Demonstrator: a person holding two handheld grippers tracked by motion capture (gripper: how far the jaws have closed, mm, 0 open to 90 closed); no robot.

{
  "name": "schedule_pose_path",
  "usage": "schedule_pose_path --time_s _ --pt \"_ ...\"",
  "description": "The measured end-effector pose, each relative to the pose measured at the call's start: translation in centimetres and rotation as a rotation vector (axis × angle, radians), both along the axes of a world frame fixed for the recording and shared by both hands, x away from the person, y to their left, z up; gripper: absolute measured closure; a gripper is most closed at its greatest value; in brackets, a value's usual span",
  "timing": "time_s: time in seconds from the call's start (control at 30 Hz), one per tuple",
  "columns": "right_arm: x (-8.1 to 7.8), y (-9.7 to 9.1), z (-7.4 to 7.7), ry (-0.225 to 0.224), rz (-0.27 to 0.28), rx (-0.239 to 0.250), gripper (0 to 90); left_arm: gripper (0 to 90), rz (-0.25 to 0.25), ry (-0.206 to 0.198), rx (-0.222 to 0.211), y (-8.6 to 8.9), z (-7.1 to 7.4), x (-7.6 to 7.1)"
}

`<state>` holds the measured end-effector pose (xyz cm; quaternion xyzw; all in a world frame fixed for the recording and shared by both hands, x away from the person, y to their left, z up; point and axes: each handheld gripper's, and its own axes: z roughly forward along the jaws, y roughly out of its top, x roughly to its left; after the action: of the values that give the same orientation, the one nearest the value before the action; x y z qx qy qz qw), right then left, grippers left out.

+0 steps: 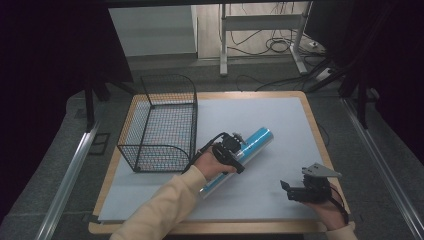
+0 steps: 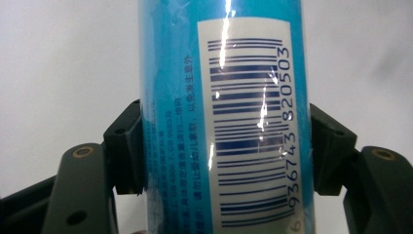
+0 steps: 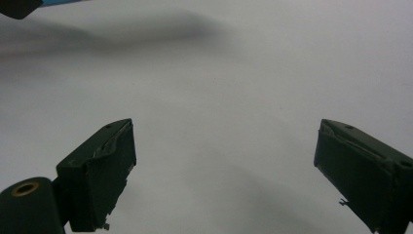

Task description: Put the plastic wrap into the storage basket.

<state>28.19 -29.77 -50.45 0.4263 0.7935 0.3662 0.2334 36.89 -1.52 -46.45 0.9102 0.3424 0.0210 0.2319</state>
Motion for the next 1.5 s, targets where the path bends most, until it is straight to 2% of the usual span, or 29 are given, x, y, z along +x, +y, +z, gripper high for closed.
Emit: schedule_pose_path --time_s 0.47,0.97,1.37,1.5 --pt "0.0 0.0 0.0 0.001 -0.002 -0.002 8.2 31.4 0.001 -0.033 -0.008 0.7 2.3 0.1" --pt "0.1 0.0 -0.1 0.002 -0.001 -0.003 8.2 31.4 0.01 -0.052 -0.048 1.3 4.0 0.2" --pt "0.1 -0.1 -0.1 0.003 0.0 -0.001 8.2 31.5 0.034 -0.089 -0.086 2.2 5.9 0.4" --pt "0.2 -0.1 -0.1 0.004 0.001 0.001 8.3 31.5 0.035 -0.098 -0.085 2.4 6.5 0.6"
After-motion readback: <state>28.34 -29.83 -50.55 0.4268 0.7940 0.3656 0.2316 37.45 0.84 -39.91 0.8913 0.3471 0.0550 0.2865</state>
